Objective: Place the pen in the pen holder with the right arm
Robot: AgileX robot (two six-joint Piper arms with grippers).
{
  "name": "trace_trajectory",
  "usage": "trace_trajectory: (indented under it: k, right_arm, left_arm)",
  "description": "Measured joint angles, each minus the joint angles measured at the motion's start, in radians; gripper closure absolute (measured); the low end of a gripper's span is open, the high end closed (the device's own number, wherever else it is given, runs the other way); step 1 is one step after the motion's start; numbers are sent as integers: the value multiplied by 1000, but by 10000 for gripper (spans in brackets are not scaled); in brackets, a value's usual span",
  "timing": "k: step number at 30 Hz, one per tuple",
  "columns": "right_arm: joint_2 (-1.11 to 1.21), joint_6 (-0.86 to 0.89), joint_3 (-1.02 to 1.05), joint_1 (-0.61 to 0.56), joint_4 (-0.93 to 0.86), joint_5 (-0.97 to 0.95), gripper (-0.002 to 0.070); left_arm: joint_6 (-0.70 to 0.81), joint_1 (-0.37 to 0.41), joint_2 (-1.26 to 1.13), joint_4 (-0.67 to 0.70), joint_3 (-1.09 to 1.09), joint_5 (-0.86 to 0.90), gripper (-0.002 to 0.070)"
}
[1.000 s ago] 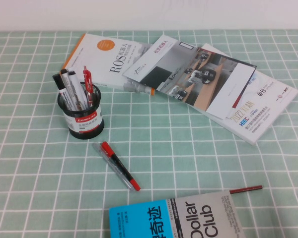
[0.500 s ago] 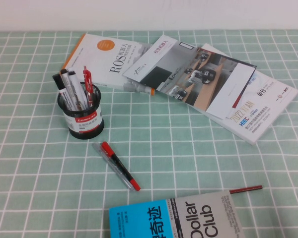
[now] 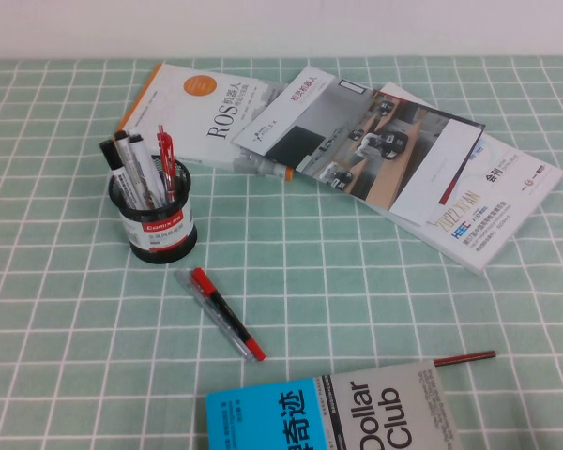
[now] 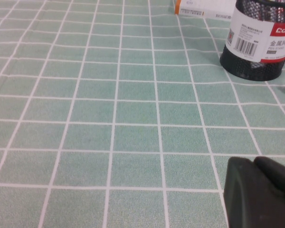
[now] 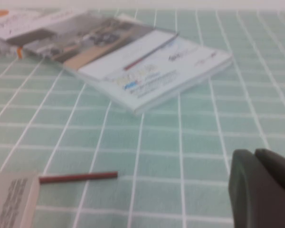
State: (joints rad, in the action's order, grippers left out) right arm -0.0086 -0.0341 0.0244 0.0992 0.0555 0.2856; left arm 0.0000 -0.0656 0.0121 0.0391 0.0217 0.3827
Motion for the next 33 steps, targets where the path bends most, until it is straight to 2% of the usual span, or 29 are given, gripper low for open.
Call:
trace_trajectory:
  k: [5,33]
  right_arm:
    - [0,-10,0,0,24,46,695]
    - [0,-17,0,0,31,51,695]
  left_arm:
    - [0,0,0,0,0,0,681]
    - [0,0,0,0,0,0,681]
